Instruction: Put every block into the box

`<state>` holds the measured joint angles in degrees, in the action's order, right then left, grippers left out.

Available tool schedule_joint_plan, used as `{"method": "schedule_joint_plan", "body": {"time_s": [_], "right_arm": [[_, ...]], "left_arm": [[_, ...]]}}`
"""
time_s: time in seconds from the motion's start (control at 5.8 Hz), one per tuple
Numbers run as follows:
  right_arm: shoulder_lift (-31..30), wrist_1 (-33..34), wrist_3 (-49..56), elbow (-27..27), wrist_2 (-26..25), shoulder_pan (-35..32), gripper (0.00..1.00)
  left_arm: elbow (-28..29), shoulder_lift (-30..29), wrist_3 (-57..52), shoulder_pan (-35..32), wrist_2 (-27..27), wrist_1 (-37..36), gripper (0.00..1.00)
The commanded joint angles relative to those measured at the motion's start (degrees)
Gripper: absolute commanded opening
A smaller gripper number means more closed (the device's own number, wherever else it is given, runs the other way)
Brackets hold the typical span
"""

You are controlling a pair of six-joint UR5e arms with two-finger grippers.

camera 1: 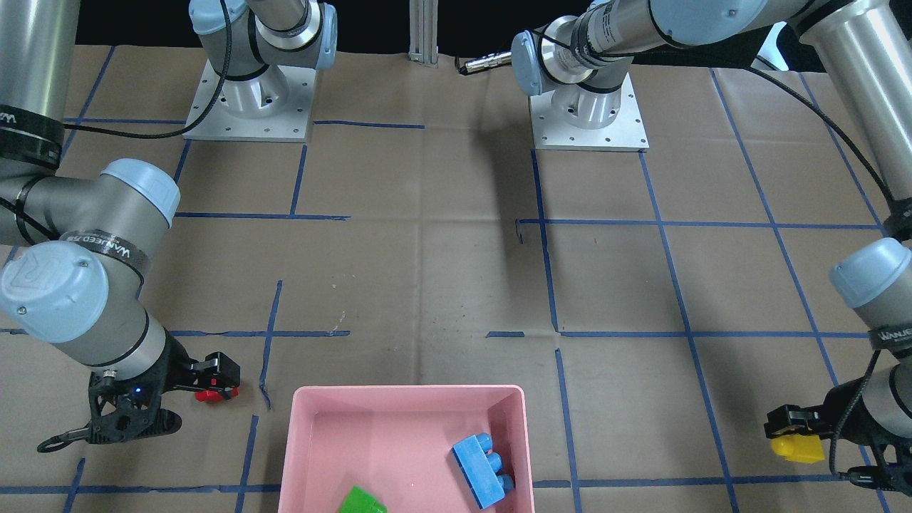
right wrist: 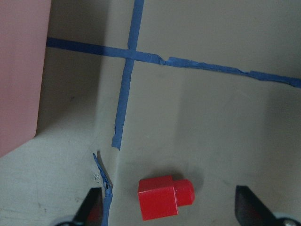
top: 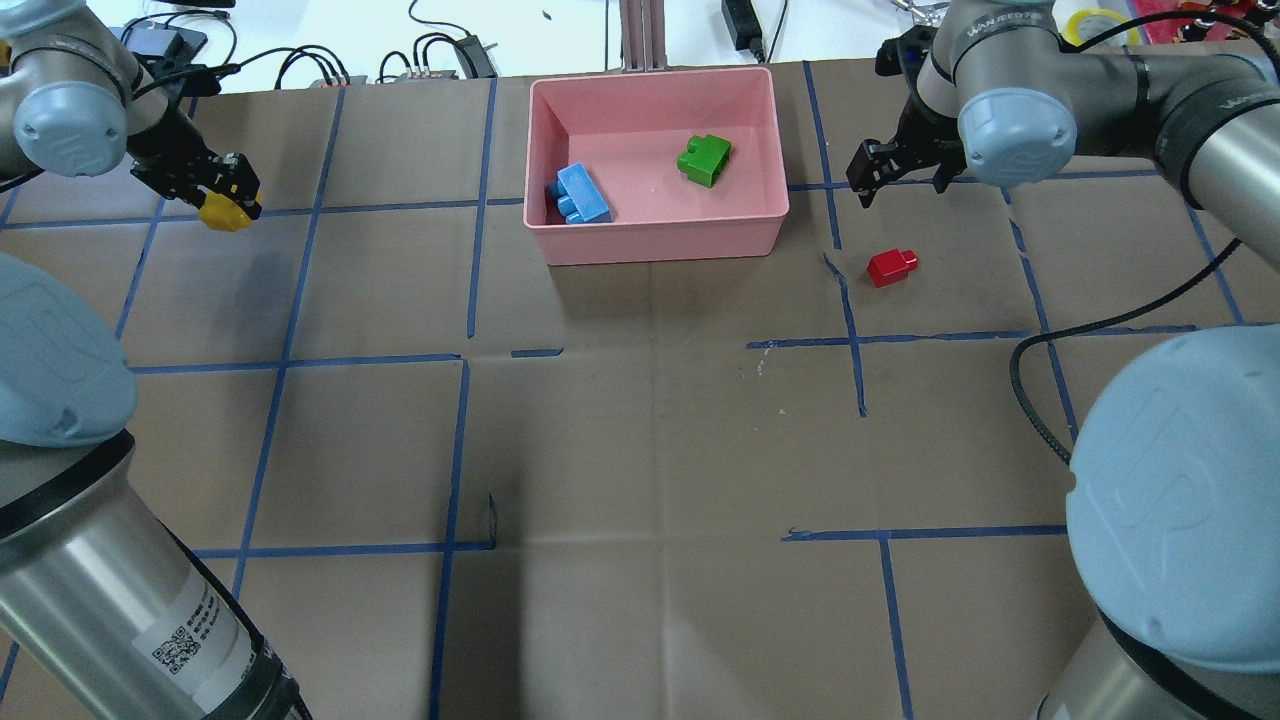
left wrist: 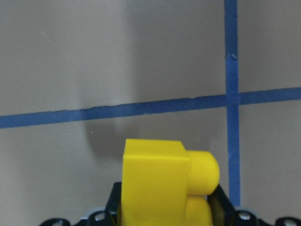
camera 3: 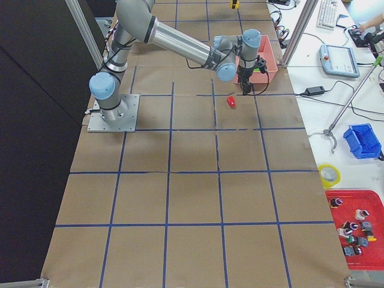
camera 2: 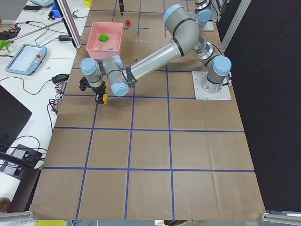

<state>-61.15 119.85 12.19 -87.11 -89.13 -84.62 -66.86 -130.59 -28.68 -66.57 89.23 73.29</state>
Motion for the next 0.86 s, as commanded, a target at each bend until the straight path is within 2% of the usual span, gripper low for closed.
{"method": "schedule_joint_plan", "body": {"time_s": [0.0, 0.34, 0.52, 0.69], "right_arm": [[-1.77, -0.49, -19.35, -3.92, -0.35, 0.06, 1.00], [-2.04, -1.19, -39.51, -4.73, -2.45, -0.02, 1.00], [-2.13, -1.19, -48.75, -5.08, -5.24, 0.06, 1.00], [-1.96, -1.11, -53.45, -5.34, -5.36, 0.06, 1.00]], "left_arm": [[5.66, 1.48, 0.02, -0.57, 1.91, 6.14, 0.13], [9.18, 3.23, 2.73, -9.14, 2.96, 7.04, 0.13], [11.12, 2.80, 9.62, -14.84, 3.06, 7.65, 0.14], [11.83, 2.10, 19.26, -19.60, 2.71, 7.66, 0.14]]}}
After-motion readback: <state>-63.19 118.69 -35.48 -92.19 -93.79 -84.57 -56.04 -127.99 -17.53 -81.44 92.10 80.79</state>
